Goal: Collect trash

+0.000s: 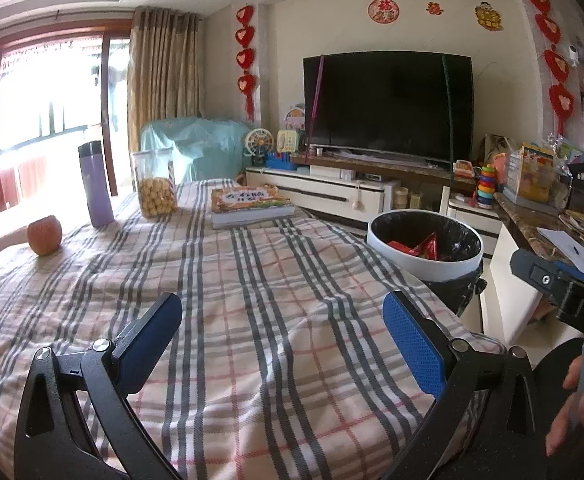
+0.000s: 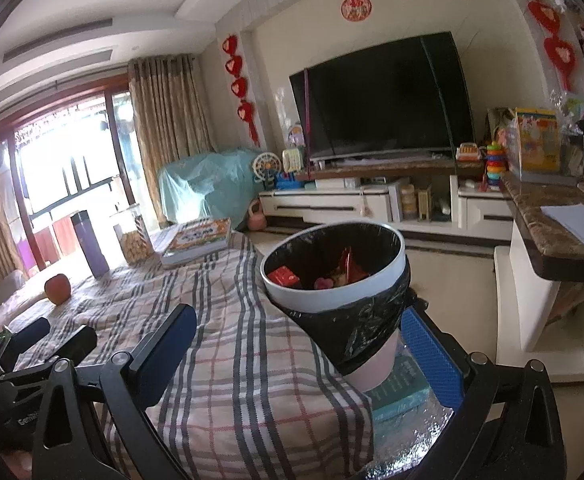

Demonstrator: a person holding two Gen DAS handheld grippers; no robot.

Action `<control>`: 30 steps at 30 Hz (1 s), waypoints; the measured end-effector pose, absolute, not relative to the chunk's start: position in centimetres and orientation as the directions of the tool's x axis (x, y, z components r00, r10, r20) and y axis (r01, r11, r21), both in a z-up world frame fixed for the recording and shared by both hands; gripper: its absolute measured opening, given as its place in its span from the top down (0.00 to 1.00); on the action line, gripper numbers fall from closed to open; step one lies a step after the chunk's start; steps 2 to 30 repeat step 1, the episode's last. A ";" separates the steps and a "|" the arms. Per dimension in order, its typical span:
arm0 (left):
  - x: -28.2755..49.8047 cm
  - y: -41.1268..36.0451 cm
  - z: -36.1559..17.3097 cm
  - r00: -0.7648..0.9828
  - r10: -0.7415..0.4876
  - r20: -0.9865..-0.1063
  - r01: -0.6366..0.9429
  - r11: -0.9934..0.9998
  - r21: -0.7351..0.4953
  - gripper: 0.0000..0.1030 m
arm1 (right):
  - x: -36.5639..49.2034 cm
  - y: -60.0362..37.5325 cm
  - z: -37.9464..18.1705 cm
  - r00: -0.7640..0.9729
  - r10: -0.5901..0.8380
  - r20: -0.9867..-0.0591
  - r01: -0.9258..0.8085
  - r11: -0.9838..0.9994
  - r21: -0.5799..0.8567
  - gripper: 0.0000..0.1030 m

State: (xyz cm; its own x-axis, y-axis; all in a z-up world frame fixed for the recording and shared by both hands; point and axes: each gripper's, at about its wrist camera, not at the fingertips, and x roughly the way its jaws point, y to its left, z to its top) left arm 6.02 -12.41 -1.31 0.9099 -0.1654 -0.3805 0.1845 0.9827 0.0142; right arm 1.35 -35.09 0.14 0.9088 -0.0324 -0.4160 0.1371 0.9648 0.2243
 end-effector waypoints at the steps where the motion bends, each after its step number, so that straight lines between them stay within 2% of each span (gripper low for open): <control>1: 6.2 -12.2 -1.3 0.908 -0.167 -0.385 0.185 0.983 0.009 0.00 | 1.7 -35.0 0.1 0.903 -0.030 -0.428 0.139 0.964 0.226 0.00; 30: 6.2 -12.2 -1.3 0.908 -0.167 -0.385 0.185 0.983 0.009 0.00 | 1.7 -35.0 0.1 0.903 -0.030 -0.428 0.139 0.964 0.226 0.00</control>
